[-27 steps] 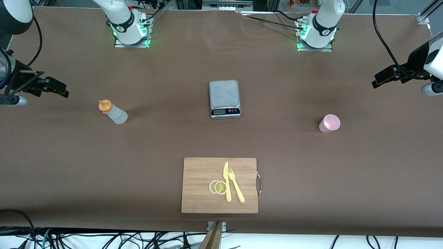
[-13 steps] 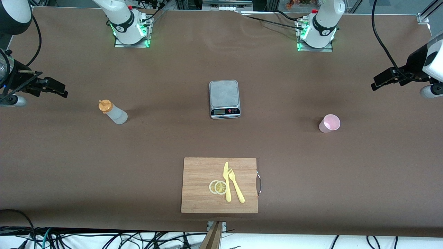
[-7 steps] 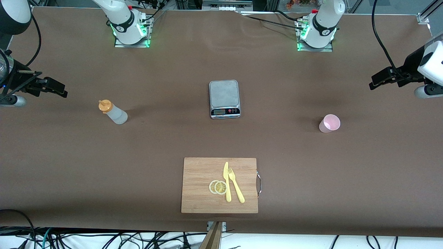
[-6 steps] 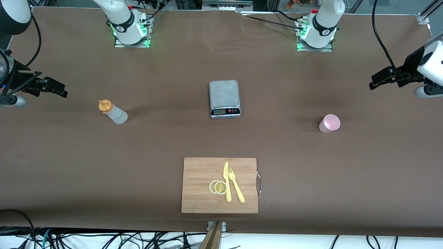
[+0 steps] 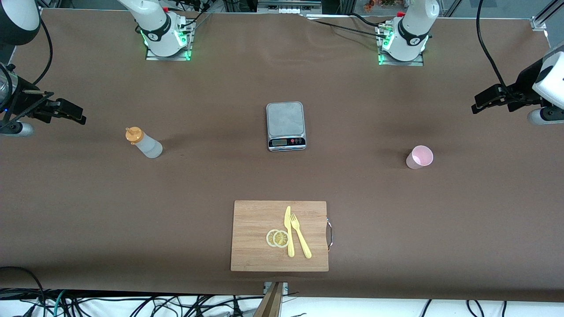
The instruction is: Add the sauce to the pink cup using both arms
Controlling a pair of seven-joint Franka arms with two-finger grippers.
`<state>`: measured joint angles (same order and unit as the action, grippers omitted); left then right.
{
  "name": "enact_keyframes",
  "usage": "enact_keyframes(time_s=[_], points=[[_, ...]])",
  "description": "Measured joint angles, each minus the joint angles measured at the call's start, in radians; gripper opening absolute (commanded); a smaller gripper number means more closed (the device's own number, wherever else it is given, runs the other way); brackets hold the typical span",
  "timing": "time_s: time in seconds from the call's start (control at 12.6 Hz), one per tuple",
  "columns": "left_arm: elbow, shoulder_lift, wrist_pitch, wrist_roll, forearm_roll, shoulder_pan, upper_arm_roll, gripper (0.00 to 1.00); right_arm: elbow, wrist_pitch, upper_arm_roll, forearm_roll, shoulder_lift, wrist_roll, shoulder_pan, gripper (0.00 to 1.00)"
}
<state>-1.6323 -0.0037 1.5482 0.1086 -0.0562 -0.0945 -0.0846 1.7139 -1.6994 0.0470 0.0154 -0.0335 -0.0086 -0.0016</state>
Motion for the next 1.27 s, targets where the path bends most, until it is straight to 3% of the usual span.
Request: enact_keyframes(time_s=[1.03,1.27], points=[[-0.014,0.0,0.0,0.0,0.0,-0.001,0.001,1.0,0.0,0.0,0.002,0.0,-0.002,0.0,0.0,1.0],[-0.074,0.002,0.071,-0.001,0.0,-0.025,0.009,1.0,0.0,0.0,0.002,0.0,-0.002,0.0,0.0,1.0]])
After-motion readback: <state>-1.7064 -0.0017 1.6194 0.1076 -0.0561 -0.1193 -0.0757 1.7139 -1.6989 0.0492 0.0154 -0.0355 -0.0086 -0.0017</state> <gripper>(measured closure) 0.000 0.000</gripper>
